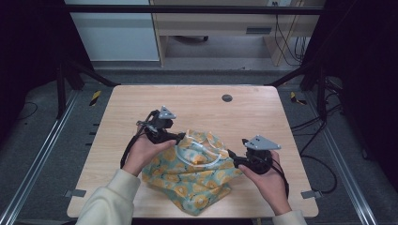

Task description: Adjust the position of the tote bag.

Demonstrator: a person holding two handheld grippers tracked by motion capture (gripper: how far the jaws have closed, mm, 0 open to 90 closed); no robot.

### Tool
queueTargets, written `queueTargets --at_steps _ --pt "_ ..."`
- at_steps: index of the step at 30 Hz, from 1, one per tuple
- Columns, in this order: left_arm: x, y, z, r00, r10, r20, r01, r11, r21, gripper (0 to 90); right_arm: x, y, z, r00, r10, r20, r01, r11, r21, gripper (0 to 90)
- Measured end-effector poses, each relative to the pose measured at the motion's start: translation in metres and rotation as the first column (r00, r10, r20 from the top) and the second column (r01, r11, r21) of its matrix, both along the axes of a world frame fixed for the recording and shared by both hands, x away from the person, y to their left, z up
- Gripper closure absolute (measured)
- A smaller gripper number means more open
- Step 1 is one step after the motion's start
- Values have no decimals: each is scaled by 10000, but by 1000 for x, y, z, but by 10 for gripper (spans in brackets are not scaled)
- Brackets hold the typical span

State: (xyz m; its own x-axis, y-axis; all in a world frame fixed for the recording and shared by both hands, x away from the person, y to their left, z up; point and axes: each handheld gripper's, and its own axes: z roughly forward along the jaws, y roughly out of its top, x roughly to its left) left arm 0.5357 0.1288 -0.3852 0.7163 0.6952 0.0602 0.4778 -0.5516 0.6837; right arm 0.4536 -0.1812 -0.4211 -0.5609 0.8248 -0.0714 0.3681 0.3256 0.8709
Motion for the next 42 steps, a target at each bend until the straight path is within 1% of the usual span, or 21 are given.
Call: queueTargets --at_steps 1,2,3,4,5,6,8,9,10,13,14,17,19,22,25,28,32,35,38,40,42 --pt "1 -3 -3 9997 -70 -220 72 9999 86 415 3 1 1 10000 51 6 -51 10000 -23 354" --pt "-1 -7 -6 9995 -141 -265 154 9988 472 575 8 4 1 9999 26 -153 -27 10000 -46 373" --pt "-1 -7 -6 9995 -141 -265 154 9988 472 648 8 4 1 9999 26 -153 -27 10000 -46 373" --pt "-2 -8 -7 9995 -192 -236 209 9971 729 648 9 5 1 9998 44 -178 -45 10000 -55 381" --pt "-3 -8 -9 9997 -173 -191 188 9964 821 729 11 7 0 9997 30 -251 -33 9999 -121 391" --pt "-3 -6 -8 9996 -225 -161 239 9958 881 794 11 8 -2 9995 -9 -319 4 9999 -143 404" --pt "-6 -2 -8 9999 -171 -8 171 9984 532 900 11 11 -4 9990 8 -437 -22 9995 -317 430" --pt "-7 0 -6 9997 -103 219 93 9988 476 900 11 11 -4 9990 8 -437 -22 9995 -317 430" --pt "-10 4 -3 9984 -7 563 -3 9998 190 900 10 9 -2 9992 75 -395 -93 9990 -437 435" --pt "-18 14 6 9934 184 1129 -137 9990 -428 900 9 7 1 9990 -1 -442 -16 9992 -390 445" --pt "-24 18 10 9905 264 1351 -152 9964 -833 900 8 4 3 9989 -127 -452 109 9992 -391 449" --pt "-40 31 20 9825 338 1832 -52 9880 -1544 900 4 2 6 9990 -91 -437 78 9995 -298 449" --pt "-48 37 24 9810 297 1917 46 9844 -1760 900 1 2 8 9990 -18 -436 6 9996 -288 449" --pt "-56 44 27 9759 371 2149 55 9810 -1941 900 0 3 8 9973 247 -694 -258 9995 -154 423" --pt "-57 48 26 9763 372 2134 81 9782 -2074 900 3 7 3 9937 402 -1047 -394 9992 101 391" --pt "-57 48 25 9786 243 2043 228 9741 -2249 900 8 9 5 9923 500 -1135 -477 9986 226 391" --pt "-59 45 24 9778 106 2093 361 9753 -2178 900 23 14 14 9922 541 -1121 -534 9985 92 438" --pt "-60 43 24 9776 59 2103 420 9739 -2229 900 37 18 9 9862 808 -1444 -819 9966 -23 500" --pt "-57 40 22 9770 1 2131 460 9763 -2113 900 46 21 0 9789 967 -1800 -989 9951 -34 522" --pt "-54 39 22 9758 25 2185 429 9783 -2027 900 51 21 -3 9734 1112 -2002 -1085 9938 244 534" --pt "-52 37 21 9762 81 2165 388 9767 -2112 900 54 21 -5 9697 1221 -2114 -1177 9925 331 529"
